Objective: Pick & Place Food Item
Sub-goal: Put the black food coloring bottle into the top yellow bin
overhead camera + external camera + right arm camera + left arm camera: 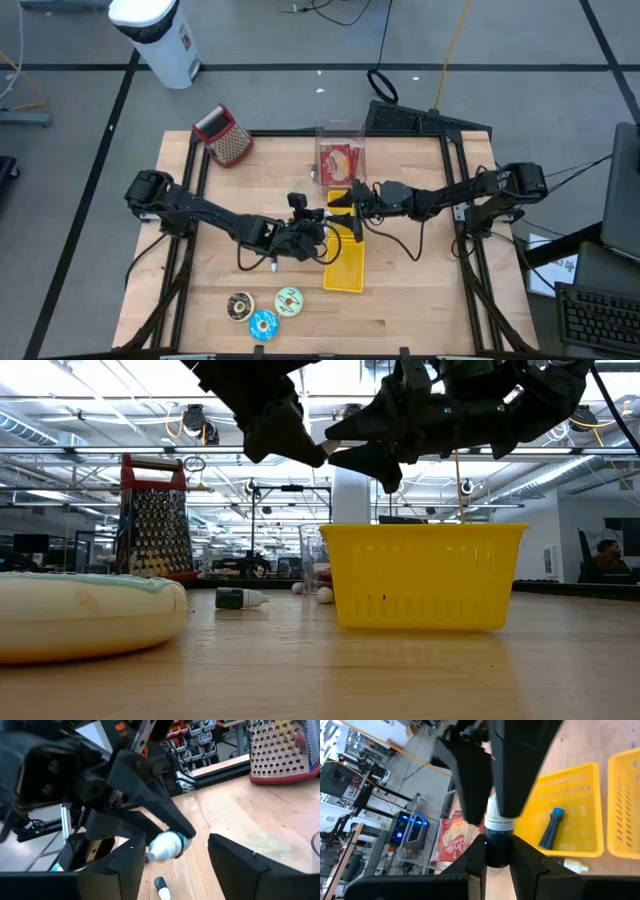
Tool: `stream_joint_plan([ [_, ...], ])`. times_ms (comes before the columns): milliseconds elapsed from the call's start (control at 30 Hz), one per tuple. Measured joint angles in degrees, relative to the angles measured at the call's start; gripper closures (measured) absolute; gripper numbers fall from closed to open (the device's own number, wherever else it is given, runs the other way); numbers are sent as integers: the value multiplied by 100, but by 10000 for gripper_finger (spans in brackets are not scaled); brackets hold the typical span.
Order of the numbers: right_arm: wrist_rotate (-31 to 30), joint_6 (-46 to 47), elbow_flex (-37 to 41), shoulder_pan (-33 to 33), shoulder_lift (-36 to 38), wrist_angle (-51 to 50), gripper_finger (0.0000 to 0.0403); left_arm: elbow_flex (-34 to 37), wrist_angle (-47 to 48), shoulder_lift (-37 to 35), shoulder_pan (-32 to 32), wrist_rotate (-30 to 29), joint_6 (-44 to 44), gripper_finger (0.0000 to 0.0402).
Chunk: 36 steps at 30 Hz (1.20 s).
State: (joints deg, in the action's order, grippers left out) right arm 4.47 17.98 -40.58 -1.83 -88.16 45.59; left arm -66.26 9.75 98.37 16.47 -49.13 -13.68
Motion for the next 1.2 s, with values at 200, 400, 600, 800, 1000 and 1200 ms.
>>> stream_joint_plan([
  [200,5,-18,0,-4,0,-44,240,0,-23,0,-30,0,-17,344],
  [400,15,-80,0,-4,0,-64,284,0,-41,0,-38,31,23,344],
  [600,7,-268,0,-4,0,-60,340,0,-9,-2,-42,64,81,343],
  [800,9,-380,0,-4,0,-23,349,0,-9,-4,-38,73,567,343],
  [1000,62,-568,0,-25,3,-36,351,0,-29,-4,54,110,1207,310],
  [1200,125,-586,-9,-117,63,-210,363,0,-85,-7,124,146,2071,243],
])
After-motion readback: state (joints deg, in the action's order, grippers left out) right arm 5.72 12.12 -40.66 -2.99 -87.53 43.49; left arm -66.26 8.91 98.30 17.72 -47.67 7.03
